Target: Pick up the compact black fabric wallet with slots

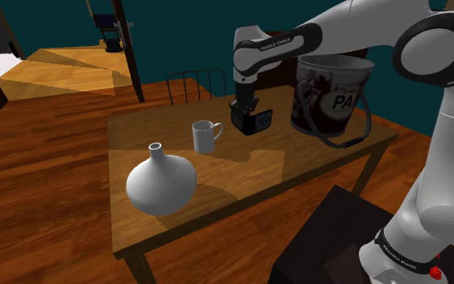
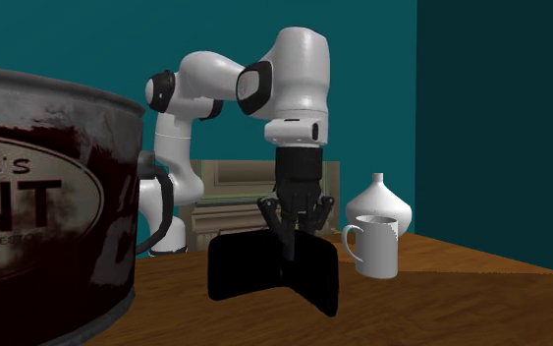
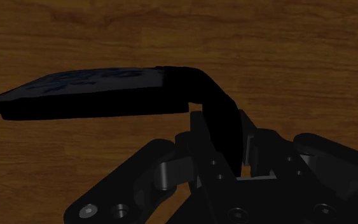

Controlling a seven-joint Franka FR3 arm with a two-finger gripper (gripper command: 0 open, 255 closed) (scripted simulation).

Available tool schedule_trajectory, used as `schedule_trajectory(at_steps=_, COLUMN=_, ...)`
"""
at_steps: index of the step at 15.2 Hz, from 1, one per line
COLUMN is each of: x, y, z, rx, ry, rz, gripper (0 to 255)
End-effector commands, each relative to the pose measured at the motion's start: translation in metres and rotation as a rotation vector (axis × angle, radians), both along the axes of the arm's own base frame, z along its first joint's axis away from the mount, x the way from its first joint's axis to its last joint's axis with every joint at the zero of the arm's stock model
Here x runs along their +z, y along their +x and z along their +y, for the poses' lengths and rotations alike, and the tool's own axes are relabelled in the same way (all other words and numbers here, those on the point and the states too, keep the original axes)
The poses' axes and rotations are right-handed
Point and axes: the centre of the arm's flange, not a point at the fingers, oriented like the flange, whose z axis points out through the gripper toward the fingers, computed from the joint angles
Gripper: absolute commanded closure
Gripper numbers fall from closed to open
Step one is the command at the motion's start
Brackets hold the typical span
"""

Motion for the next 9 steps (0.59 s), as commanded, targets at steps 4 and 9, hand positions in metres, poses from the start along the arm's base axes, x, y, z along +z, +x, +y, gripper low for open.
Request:
schedule_trajectory(at_steps=4, x=0.025, y=0.0, z=-0.001, rx=0.0, ry=0.0, rz=0.0, gripper=255)
schedule_trajectory(at_steps=9, x=0.051, y=0.0, z=-0.001, rx=0.0, ry=0.0, rz=0.0, gripper=255)
